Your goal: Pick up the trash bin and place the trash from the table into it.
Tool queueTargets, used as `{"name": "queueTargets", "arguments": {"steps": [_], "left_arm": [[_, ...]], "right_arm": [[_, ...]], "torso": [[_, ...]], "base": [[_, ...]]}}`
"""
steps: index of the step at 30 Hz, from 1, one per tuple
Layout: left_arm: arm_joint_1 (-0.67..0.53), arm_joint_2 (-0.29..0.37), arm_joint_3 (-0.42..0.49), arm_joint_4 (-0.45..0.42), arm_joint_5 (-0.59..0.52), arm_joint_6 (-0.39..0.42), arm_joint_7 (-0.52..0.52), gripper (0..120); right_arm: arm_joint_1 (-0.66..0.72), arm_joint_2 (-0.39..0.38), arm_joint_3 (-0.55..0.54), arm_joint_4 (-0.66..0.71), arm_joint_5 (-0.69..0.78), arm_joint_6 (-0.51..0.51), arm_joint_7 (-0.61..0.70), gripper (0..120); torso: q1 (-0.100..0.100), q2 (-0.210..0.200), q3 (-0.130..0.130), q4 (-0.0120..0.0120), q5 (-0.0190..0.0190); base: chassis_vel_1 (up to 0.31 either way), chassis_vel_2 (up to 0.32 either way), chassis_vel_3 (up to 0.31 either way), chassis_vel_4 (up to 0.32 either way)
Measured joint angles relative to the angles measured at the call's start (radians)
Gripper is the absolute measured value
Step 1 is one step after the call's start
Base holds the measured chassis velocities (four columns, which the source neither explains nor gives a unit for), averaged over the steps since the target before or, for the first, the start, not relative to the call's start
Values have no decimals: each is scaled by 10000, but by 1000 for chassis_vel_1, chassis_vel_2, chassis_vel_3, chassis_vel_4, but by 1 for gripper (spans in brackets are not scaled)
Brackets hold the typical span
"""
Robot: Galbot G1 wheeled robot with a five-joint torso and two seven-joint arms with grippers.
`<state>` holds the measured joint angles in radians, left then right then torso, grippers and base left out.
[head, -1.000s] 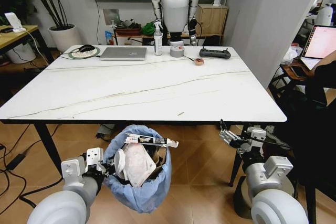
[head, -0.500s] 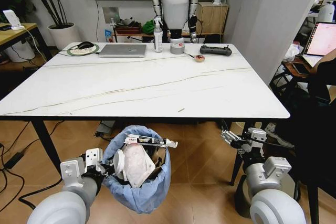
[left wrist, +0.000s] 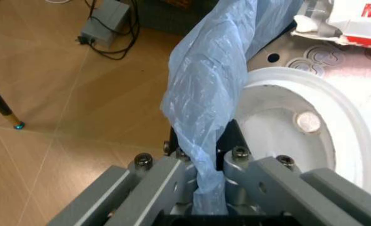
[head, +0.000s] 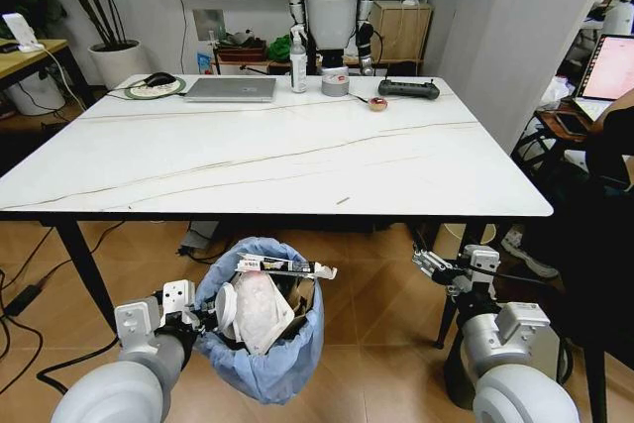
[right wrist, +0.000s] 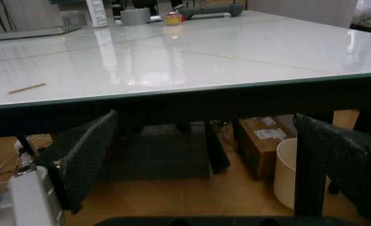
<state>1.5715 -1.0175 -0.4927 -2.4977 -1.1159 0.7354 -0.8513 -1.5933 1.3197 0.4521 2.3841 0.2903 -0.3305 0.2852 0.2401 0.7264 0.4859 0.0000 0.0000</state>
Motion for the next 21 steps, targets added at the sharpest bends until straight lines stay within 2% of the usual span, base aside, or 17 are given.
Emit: {"name": "queueTargets", "arguments": {"steps": [21], "left_arm": [[-198, -131, 165, 256, 137, 0, 204, 0]], "right_arm": [[-29, 121, -178, -441, -177, 323, -107, 100]], "torso": [[-374, -932, -559, 1, -1]], "base": [[0, 0, 0, 0]]}}
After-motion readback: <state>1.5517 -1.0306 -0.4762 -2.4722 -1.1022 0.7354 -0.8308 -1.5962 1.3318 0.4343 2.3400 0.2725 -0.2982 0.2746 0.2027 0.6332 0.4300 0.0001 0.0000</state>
